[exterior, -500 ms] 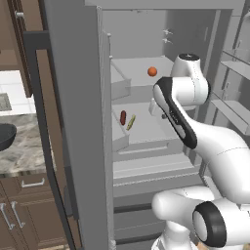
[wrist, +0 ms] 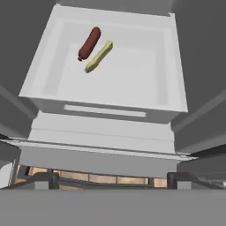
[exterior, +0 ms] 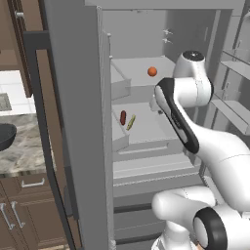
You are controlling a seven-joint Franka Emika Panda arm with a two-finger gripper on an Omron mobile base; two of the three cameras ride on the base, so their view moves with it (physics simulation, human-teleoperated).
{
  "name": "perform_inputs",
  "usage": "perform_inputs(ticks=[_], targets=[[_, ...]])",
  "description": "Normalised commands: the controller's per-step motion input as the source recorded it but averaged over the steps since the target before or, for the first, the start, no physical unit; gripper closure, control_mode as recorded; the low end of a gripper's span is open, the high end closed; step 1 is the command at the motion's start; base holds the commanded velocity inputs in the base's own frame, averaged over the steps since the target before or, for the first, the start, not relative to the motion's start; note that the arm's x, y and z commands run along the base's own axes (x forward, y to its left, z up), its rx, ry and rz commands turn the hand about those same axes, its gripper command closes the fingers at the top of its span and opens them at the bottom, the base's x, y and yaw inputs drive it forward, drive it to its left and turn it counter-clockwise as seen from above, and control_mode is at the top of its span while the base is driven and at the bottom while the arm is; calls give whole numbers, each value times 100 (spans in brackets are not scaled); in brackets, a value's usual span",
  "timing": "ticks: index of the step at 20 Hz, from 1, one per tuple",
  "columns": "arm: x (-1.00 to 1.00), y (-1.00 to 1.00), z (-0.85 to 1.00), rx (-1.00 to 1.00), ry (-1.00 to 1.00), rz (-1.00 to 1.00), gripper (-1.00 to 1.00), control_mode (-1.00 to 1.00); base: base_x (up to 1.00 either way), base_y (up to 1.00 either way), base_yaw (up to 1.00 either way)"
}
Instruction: Pick the egg and butter from the fridge and place them by the bowl for mixing.
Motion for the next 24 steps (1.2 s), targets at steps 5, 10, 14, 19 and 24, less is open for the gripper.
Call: perform_inputs(ticks=[5, 10, 14, 19, 24], targets=[[0, 0, 59, 0, -27, 0, -100, -100, 0, 0, 0], [0, -2, 64, 0, -28, 0, -100, -100, 0, 0, 0], [8, -13, 51, 0, -20, 0, -100, -100, 0, 0, 0], [43, -27, 20, 1, -4, 0, -100, -100, 0, 0, 0], [84, -13, 0, 0, 2, -2, -100, -100, 0, 0, 0]])
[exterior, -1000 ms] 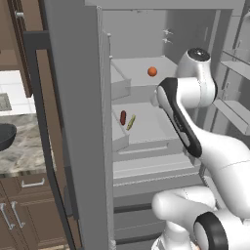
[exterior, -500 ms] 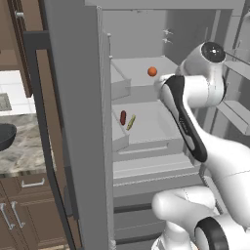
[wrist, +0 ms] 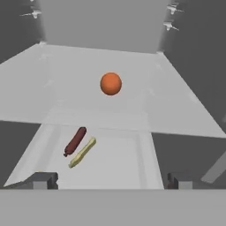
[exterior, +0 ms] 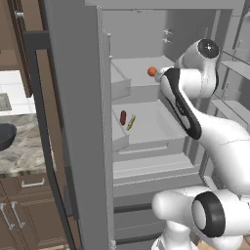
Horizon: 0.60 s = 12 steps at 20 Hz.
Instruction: Pick the egg and butter from the fridge and place them by the bowl for mixing.
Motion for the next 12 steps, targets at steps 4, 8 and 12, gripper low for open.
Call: perform_inputs(ticks=[4, 8, 12], targets=[[93, 0, 0, 8, 0, -9, -100, -100, 0, 0, 0], [89, 0, 0, 4, 1, -11, -100, -100, 0, 0, 0], [85, 0, 0, 0, 5, -11, -100, -100, 0, 0, 0]])
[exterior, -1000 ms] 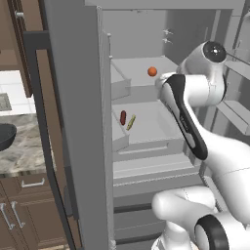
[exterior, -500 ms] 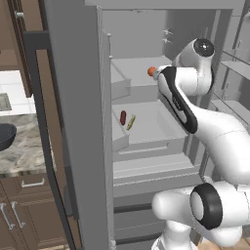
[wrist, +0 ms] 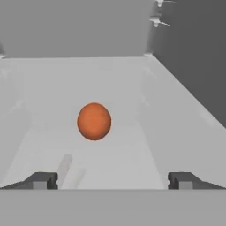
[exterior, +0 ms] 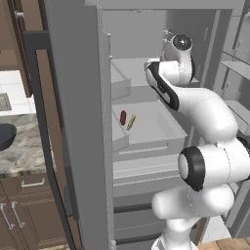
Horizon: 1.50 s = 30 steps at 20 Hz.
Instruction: Pick the egg and butter from the fridge and place them by the bowl for mixing.
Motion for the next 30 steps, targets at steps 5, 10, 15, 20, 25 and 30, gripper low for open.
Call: perform_inputs(ticks=[5, 10, 15, 20, 25, 30], targets=[[82, 0, 0, 2, 7, -6, -100, -100, 0, 0, 0], [60, 1, -4, 4, 8, -1, -100, -100, 0, 0, 0], [4, -5, -15, 3, 6, 9, -100, -100, 0, 0, 0], [0, -1, 0, 0, 2, 3, -100, -100, 0, 0, 0], [0, 0, -13, 0, 0, 1, -100, -100, 0, 0, 0], [0, 0, -17, 0, 0, 3, -100, -100, 0, 0, 0]])
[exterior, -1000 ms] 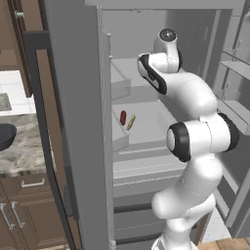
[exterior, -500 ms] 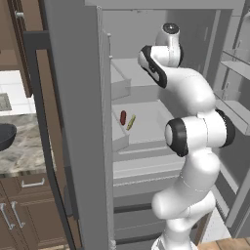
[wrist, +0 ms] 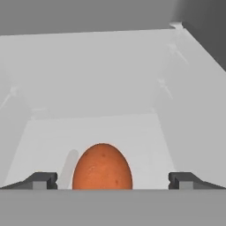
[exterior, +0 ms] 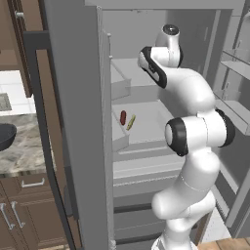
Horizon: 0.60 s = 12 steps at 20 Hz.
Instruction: Pick the egg and butter from the fridge and place them by the bowl for mixing.
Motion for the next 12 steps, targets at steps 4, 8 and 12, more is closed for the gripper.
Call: perform_inputs(ticks=[4, 8, 12], targets=[[0, 0, -15, 0, 0, 3, -100, -100, 0, 0, 0], [0, 0, -14, 0, 0, 3, -100, -100, 0, 0, 0], [0, 4, -10, 0, 0, 3, -100, -100, 0, 0, 0]])
